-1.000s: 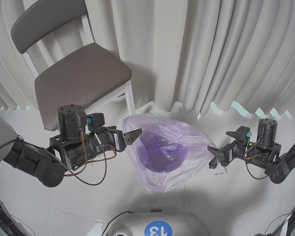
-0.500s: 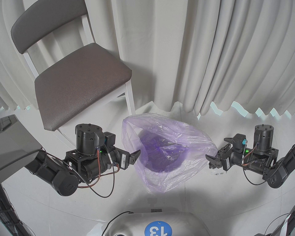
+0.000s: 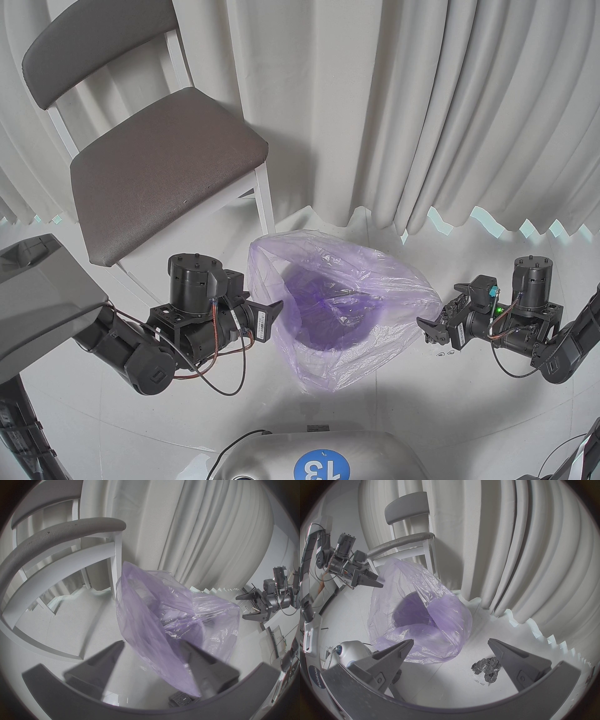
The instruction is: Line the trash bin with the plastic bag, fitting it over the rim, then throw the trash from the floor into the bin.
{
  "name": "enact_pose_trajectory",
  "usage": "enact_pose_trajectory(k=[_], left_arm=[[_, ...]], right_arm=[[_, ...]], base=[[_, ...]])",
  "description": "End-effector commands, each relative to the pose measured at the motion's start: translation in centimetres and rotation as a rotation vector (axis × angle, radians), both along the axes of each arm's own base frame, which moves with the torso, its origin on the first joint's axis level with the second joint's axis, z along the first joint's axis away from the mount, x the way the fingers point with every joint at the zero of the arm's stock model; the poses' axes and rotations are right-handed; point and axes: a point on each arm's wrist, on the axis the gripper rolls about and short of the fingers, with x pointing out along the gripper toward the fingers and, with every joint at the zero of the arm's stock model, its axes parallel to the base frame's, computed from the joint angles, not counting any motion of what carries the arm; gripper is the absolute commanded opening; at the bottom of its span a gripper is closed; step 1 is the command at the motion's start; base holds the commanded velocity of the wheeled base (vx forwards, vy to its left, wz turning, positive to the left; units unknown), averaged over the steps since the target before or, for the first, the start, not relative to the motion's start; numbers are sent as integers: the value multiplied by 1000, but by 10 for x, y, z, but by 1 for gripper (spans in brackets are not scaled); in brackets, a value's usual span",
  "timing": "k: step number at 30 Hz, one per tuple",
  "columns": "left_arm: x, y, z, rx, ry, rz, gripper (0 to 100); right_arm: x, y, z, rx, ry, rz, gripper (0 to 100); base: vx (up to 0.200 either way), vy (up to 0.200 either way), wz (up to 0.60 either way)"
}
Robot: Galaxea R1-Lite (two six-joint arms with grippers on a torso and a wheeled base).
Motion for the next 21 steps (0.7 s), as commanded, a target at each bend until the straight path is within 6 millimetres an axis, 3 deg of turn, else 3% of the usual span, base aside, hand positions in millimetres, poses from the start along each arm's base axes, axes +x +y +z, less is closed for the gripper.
enact_pose_trajectory(k=[1, 7, 10, 14, 18, 21], left_arm=[[10, 3, -10, 12, 20, 24, 0], [23, 12, -12, 10, 16, 65, 0], [28, 28, -16, 61, 37, 100, 0], [21, 42, -11, 144, 105, 90, 0], [17, 43, -8, 160, 144, 77, 0], [24, 38, -20, 160, 159, 73, 0]], right_arm=[[2, 1, 1, 1, -8, -2, 100], [3, 1, 2, 5, -17, -9, 100], [4, 2, 4, -4, -33, -44, 100], [4, 2, 4, -1, -35, -45, 100], [3, 3, 3, -6, -33, -41, 100], [5, 3, -3, -11, -17, -41, 100]], base=[[0, 0, 0], [0, 0, 0], [0, 0, 0], [0, 0, 0], [0, 0, 0], [0, 0, 0]])
